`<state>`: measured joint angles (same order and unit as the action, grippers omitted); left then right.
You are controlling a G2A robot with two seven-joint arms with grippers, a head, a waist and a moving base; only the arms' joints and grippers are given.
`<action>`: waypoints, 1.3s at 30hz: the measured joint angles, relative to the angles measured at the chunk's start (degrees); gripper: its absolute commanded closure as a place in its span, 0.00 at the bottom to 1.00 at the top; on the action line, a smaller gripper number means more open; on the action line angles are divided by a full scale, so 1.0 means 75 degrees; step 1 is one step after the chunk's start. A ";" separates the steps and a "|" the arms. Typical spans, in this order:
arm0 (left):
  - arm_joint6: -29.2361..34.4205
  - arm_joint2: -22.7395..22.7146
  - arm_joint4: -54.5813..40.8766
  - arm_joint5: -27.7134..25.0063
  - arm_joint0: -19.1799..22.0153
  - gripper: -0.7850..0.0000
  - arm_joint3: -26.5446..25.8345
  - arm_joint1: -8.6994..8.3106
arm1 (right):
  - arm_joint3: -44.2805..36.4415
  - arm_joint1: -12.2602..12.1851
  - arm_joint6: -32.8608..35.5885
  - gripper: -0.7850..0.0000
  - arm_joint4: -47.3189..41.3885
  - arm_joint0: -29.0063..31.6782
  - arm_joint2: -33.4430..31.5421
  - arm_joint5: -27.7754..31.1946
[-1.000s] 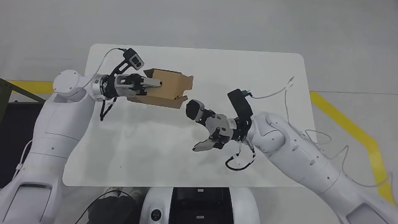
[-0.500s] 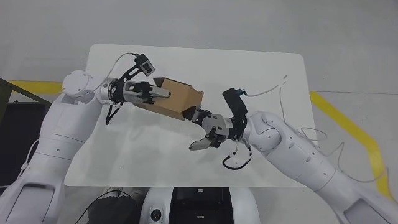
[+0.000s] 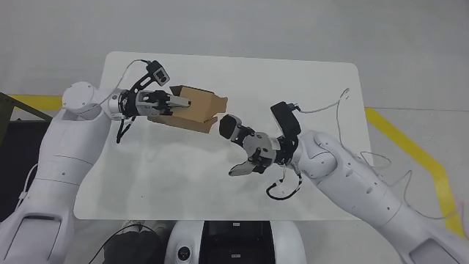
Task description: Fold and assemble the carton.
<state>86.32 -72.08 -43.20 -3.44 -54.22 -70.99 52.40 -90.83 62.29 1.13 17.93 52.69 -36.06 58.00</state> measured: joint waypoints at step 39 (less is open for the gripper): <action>0.0224 0.0282 -0.0488 0.0067 -0.0080 1.00 -0.0482 -0.0083 | 0.0467 0.0127 0.0449 0.00 -0.0410 0.0045 -0.0290 0.0000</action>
<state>88.00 -69.97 -46.86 -2.94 -54.82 -74.60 51.77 -87.33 63.24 4.49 14.86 53.03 -38.23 58.00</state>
